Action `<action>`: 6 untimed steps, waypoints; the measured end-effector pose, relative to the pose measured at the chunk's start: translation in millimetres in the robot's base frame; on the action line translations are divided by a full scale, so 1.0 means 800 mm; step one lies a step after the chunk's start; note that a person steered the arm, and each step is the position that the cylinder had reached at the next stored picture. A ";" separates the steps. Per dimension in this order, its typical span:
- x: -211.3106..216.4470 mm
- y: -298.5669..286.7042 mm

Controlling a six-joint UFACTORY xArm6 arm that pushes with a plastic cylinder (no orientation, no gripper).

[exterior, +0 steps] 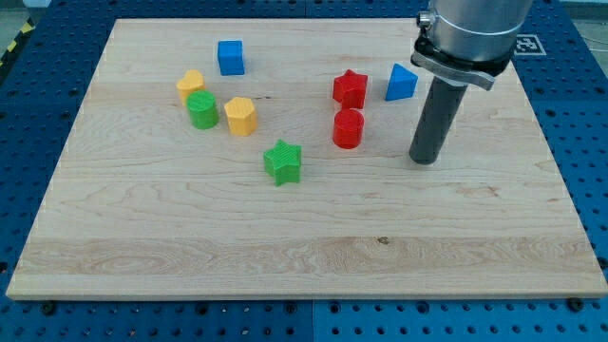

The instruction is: Move th red circle to the bottom left of the red star

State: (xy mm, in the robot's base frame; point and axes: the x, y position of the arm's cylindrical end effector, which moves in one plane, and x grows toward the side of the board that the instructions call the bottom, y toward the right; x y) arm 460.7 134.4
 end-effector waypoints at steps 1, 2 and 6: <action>-0.008 -0.018; -0.015 -0.034; -0.038 -0.091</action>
